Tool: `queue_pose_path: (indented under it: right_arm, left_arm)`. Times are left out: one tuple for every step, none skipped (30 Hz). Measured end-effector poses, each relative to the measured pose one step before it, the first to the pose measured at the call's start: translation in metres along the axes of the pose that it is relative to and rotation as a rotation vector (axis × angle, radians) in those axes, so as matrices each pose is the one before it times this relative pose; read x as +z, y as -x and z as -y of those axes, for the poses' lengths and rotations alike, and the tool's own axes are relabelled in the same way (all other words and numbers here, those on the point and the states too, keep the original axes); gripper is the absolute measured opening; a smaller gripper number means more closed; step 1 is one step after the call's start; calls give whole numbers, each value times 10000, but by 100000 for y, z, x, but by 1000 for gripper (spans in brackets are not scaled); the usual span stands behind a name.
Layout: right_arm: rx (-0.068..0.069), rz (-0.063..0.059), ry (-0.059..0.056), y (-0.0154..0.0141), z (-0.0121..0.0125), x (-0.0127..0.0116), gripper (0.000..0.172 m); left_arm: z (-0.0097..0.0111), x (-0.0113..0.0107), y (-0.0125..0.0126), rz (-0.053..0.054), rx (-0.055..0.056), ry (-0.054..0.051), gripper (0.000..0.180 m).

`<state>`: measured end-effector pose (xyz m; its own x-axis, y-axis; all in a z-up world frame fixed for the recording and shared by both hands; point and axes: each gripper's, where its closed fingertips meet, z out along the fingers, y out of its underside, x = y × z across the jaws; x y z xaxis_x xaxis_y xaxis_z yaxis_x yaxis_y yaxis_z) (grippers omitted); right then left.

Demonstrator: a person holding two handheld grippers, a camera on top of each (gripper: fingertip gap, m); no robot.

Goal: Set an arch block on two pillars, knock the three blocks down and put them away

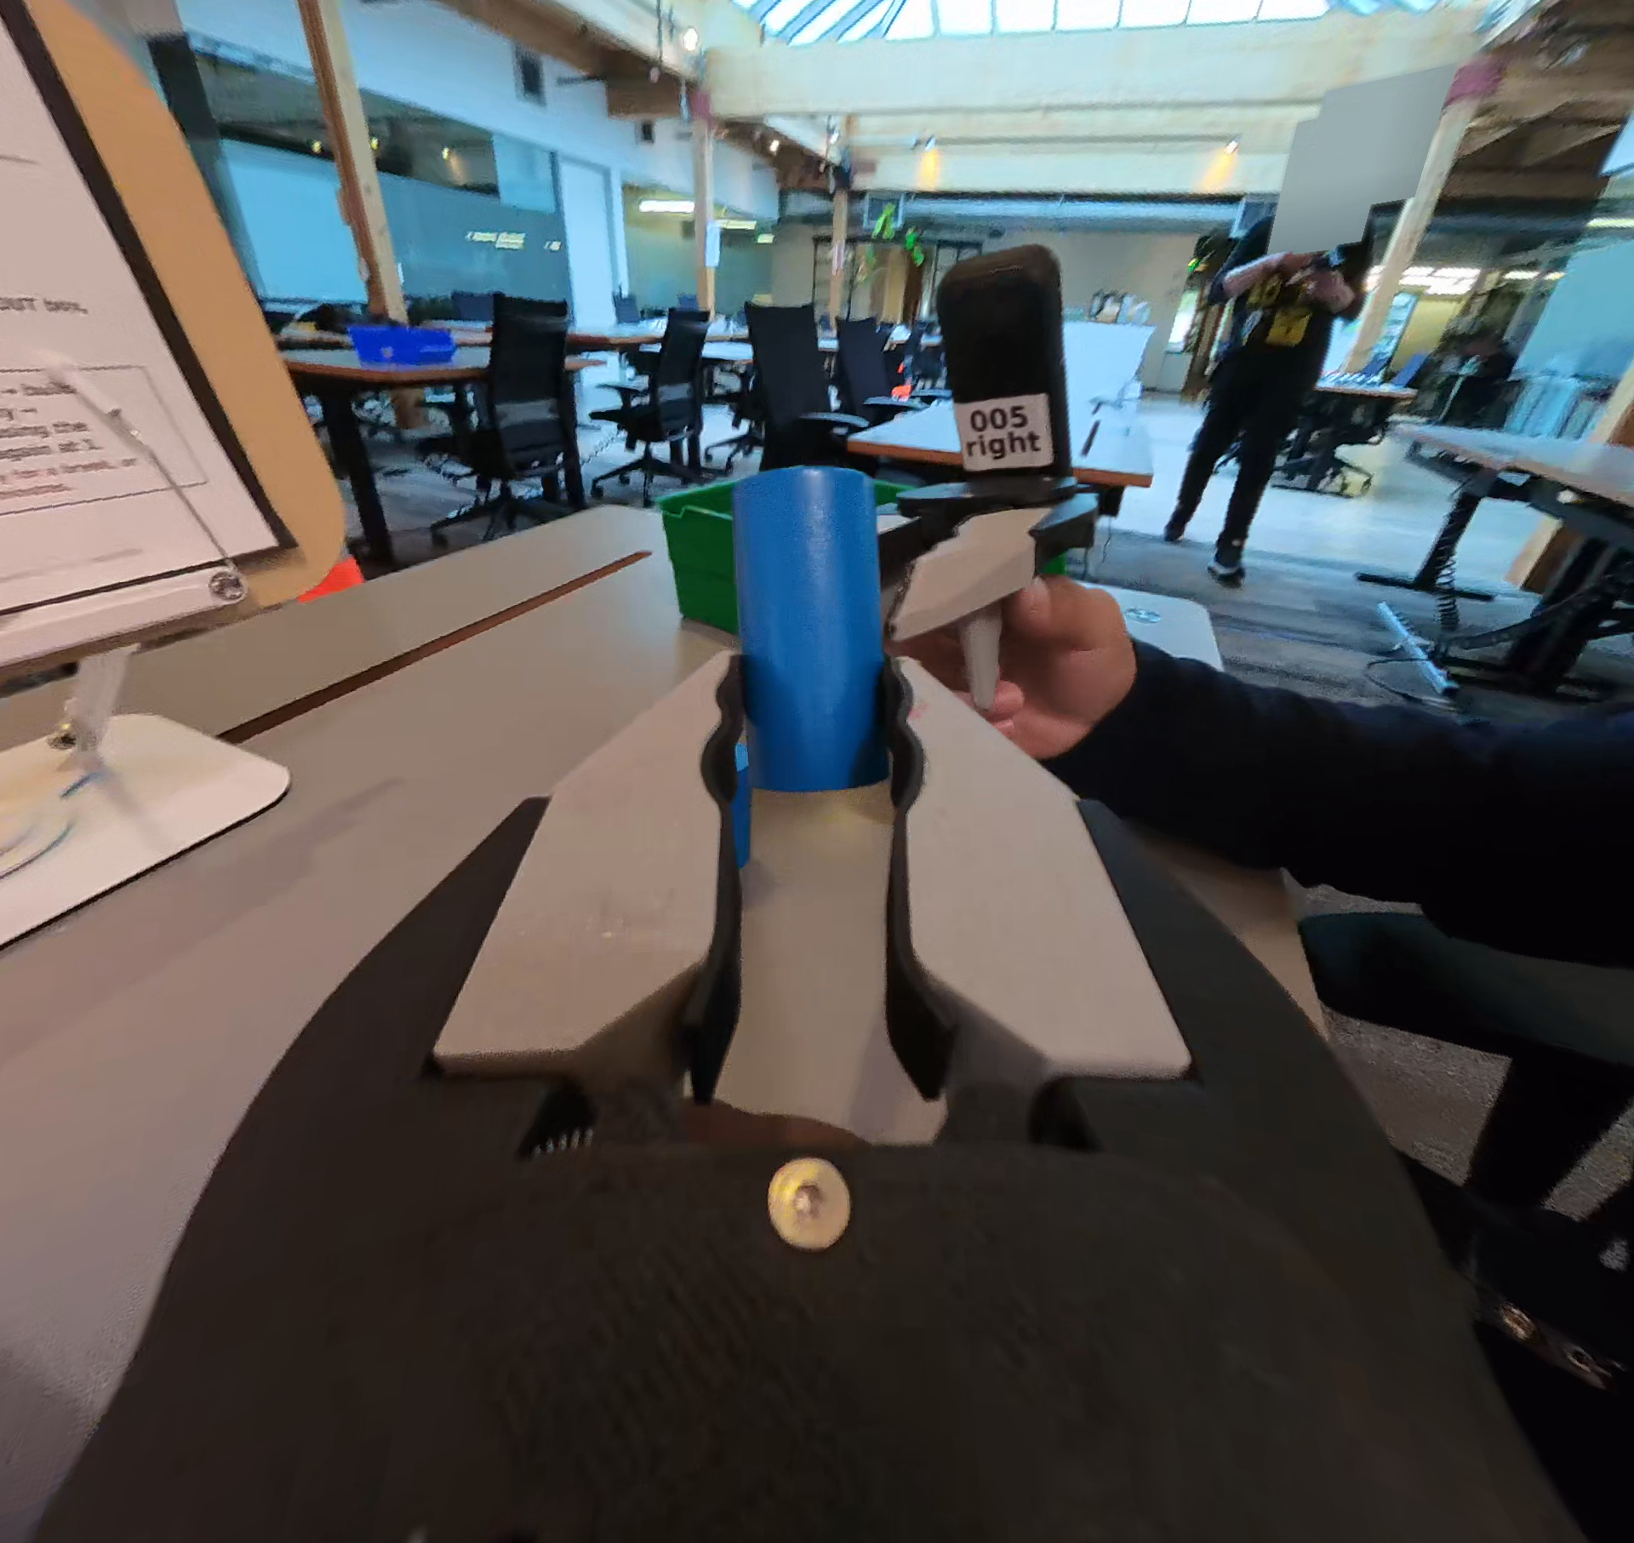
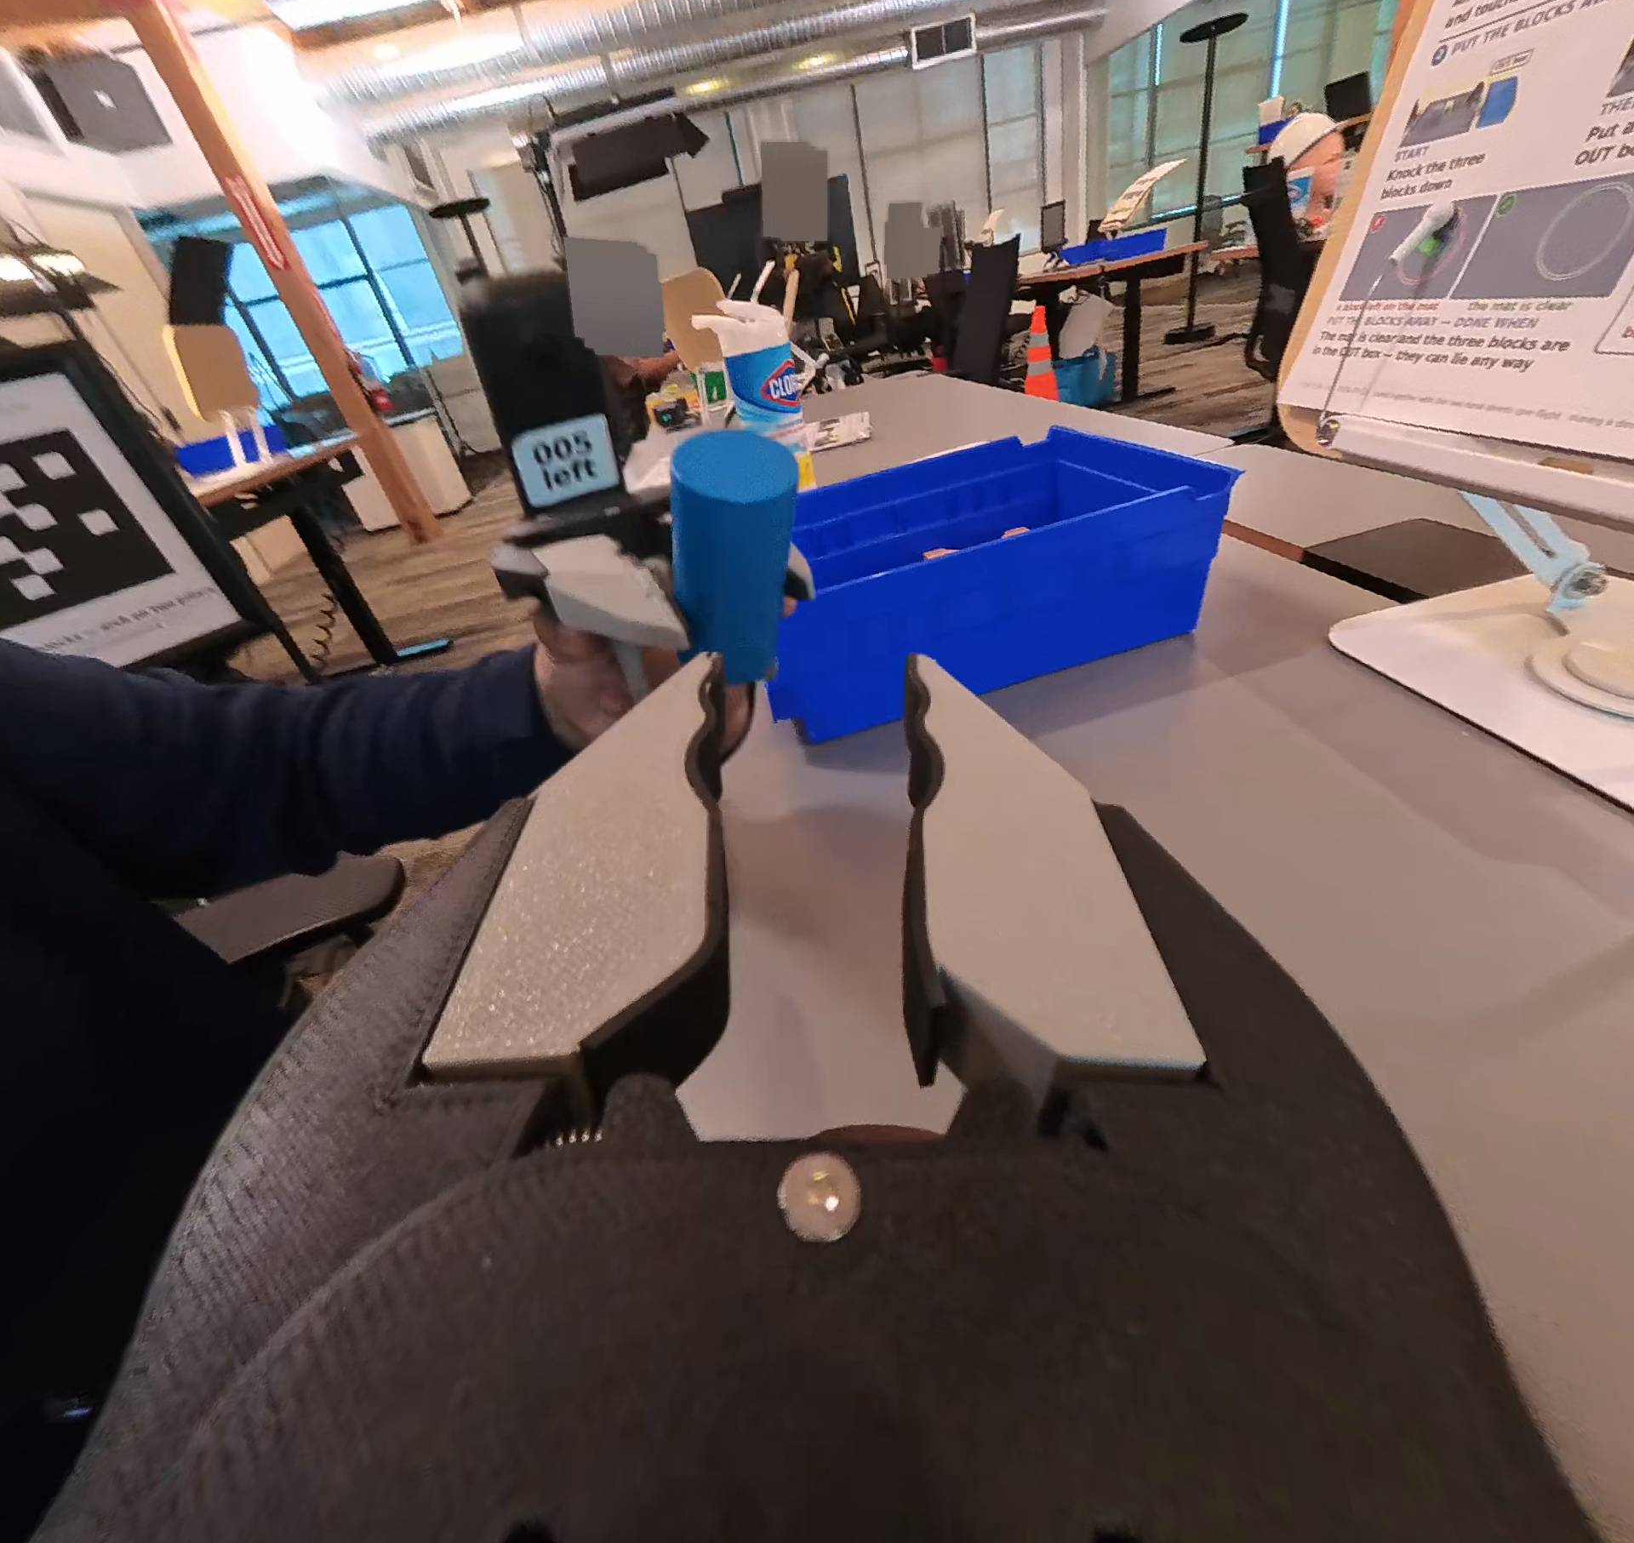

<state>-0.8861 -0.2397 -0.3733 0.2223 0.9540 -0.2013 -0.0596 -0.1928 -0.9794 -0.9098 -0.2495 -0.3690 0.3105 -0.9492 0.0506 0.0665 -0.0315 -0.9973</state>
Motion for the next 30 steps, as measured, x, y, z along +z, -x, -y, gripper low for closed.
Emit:
queue_pose_path:
  right_arm:
    - [116,99,-24,114,25,18,37]
    - [108,72,11,93,-18,40,38]
    - [78,48,9,73,-22,65,38]
    - [49,23,6,80,-24,74,38]
    - [37,3,11,82,-10,84,38]
    - [41,21,-20,119,43,84,39]
    - [53,55,-36,173,55,95,40]
    - [61,91,-14,234,10,128,40]
    - [55,97,28,247,-74,177,41]
    - [29,27,77,150,-160,221,41]
    - [-2,-42,118,42,-251,249,42]
    - [-1,-94,176,-55,-363,281,41]
    - [-6,-111,192,-92,-405,292,41]
    - [-12,-86,148,-73,-353,268,41]
    - [11,-30,111,-8,-310,262,41]
    - [33,30,85,43,-260,231,40]
    - [16,61,47,83,-192,186,32]
    - [28,-117,47,-220,-179,125,32]
    - [-2,-153,117,-293,-253,77,32]
    - [-15,-179,179,-358,-346,90,32]
    - [-22,-214,205,-401,-367,92,32]
    - [-55,-269,213,-444,-403,118,32]
    - [-92,-282,216,-432,-408,146,32]
    - [-98,-262,200,-391,-366,134,32]
    - [-80,-252,184,-374,-340,121,32]
    - [-81,-290,189,-436,-349,113,31]
    - [-92,-308,159,-462,-301,102,31]
    - [-69,-298,115,-457,-228,70,31]
    - [-67,-239,83,-384,-155,40,31]
    - [-56,-204,64,-341,-128,17,31]
  left_arm:
    - [-332,141,107,61,138,-125,29]
    - [-319,77,192,108,143,-102,30]
    - [-219,42,105,52,54,-127,30]
    - [-156,29,21,-6,0,-135,29]
    - [-168,15,9,11,46,-106,29]
    - [-264,17,113,111,127,-41,30]
    - [-342,43,128,164,135,24,29]
    - [-354,76,-26,75,72,72,29]
    - [-300,117,-206,-28,62,88,30]
    - [-234,142,-254,-32,126,73,30]
    - [-216,164,-218,8,187,72,30]
    - [-210,174,-236,-15,190,99,29]
    - [-181,184,-293,-62,130,103,29]
    - [-120,149,-284,-74,53,61,30]
    - [-116,144,-290,-87,17,45,29]
    - [-174,135,-226,-47,33,72,30]
    - [-286,146,-83,27,74,124,30]
    - [-395,141,10,59,92,181,30]
    - [-436,137,101,73,68,192,30]
    - [-451,127,154,82,20,193,30]
    - [-484,142,170,77,-21,208,30]
    - [-506,165,188,103,-41,215,30]
    - [-515,164,214,131,-28,214,30]
    - [-468,166,208,149,14,196,30]
    - [-426,137,215,175,44,179,29]
    - [-495,163,268,206,41,221,29]
    - [-551,157,272,198,33,313,29]
    - [-446,131,190,107,46,320,29]
    - [-339,71,126,41,29,236,30]
    - [-257,27,247,102,-40,171,35]
